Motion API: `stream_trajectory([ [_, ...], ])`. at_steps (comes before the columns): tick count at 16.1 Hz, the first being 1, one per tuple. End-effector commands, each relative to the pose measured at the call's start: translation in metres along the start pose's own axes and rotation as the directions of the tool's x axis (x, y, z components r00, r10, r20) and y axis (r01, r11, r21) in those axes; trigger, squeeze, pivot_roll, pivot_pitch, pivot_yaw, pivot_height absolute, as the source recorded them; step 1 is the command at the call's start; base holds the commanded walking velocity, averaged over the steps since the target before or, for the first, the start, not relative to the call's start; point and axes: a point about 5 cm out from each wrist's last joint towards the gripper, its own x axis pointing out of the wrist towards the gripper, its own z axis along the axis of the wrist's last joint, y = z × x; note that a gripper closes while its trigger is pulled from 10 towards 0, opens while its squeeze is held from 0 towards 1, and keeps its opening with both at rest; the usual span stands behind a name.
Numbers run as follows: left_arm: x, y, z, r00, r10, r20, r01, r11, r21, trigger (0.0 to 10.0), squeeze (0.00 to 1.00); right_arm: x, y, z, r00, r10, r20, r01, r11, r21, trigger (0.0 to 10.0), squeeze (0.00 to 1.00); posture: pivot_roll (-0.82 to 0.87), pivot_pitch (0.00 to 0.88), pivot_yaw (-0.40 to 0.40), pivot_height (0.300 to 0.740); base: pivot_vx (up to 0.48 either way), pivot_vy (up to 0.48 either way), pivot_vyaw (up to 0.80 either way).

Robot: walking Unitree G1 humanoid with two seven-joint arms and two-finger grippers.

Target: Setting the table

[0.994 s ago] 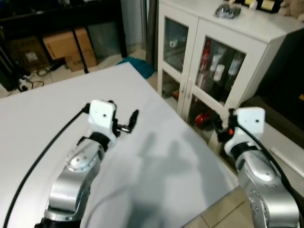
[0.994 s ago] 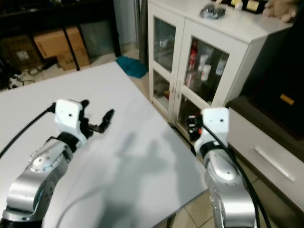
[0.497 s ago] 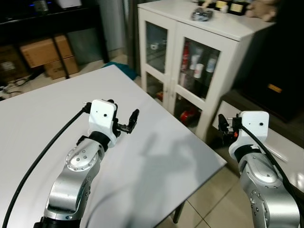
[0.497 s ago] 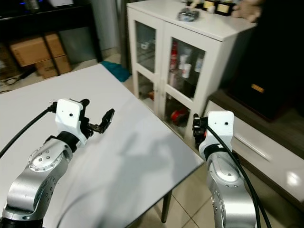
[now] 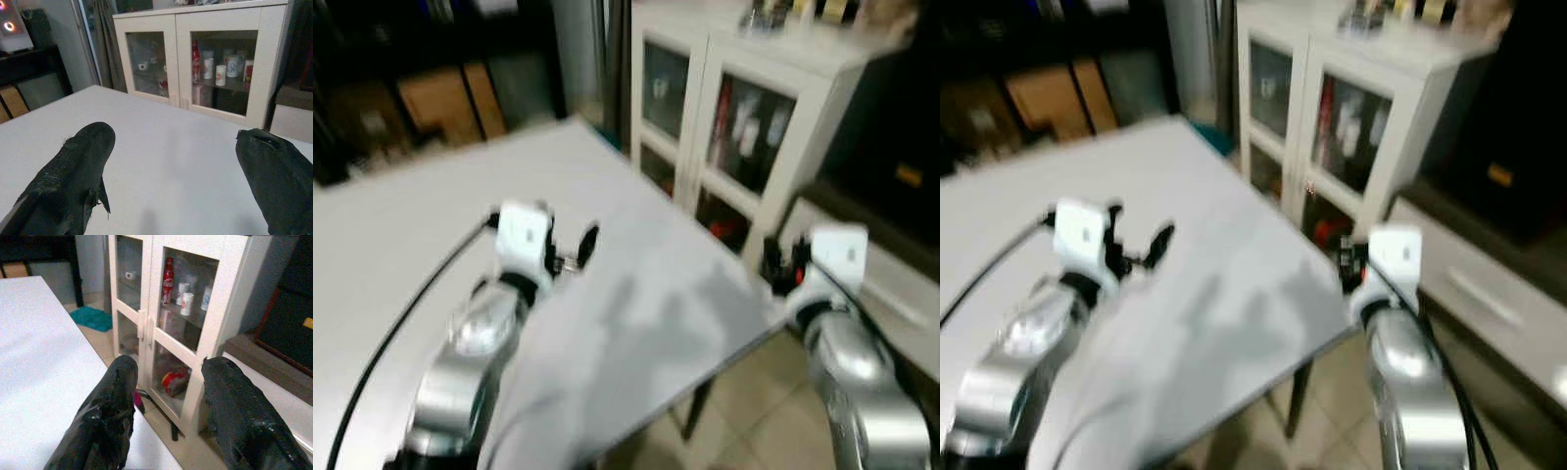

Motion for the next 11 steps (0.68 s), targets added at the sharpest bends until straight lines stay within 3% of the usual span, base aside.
stream_trajectory([
  [1, 0.001, 0.001, 0.002, 1.000, 0.002, 0.005, -0.002, 1.000, 0.010, 10.0, 0.00, 0.000, -0.002, 0.002, 1.000, -0.014, 0.002, 0.014, 1.000, -0.003, 10.0, 0.00, -0.05, 0.000, 0.043, 0.740, 0.000, 0.000, 0.00],
  [9, 0.004, -0.002, 0.001, 1.000, 0.017, 0.008, -0.017, 1.000, -0.005, 10.0, 0.00, 0.000, -0.007, 0.006, 0.999, -0.030, 0.016, 0.030, 0.999, -0.025, 10.0, 0.00, -0.07, 0.000, 0.038, 0.740, 0.000, 0.000, 0.00],
  [10, 0.003, -0.001, 0.000, 0.999, 0.031, 0.010, -0.031, 0.999, -0.010, 10.0, 0.00, 0.000, -0.007, 0.007, 1.000, -0.022, 0.018, 0.022, 0.999, -0.033, 10.0, 0.00, -0.06, 0.000, 0.013, 0.740, 0.000, 0.000, 0.00],
  [11, 0.000, 0.008, -0.001, 0.991, 0.133, 0.009, -0.133, 0.991, -0.021, 10.0, 0.00, 0.014, -0.013, 0.014, 1.000, 0.018, 0.009, -0.018, 0.999, -0.050, 10.0, 0.00, -0.04, 0.000, -0.055, 0.740, 0.000, 0.000, 0.00],
])
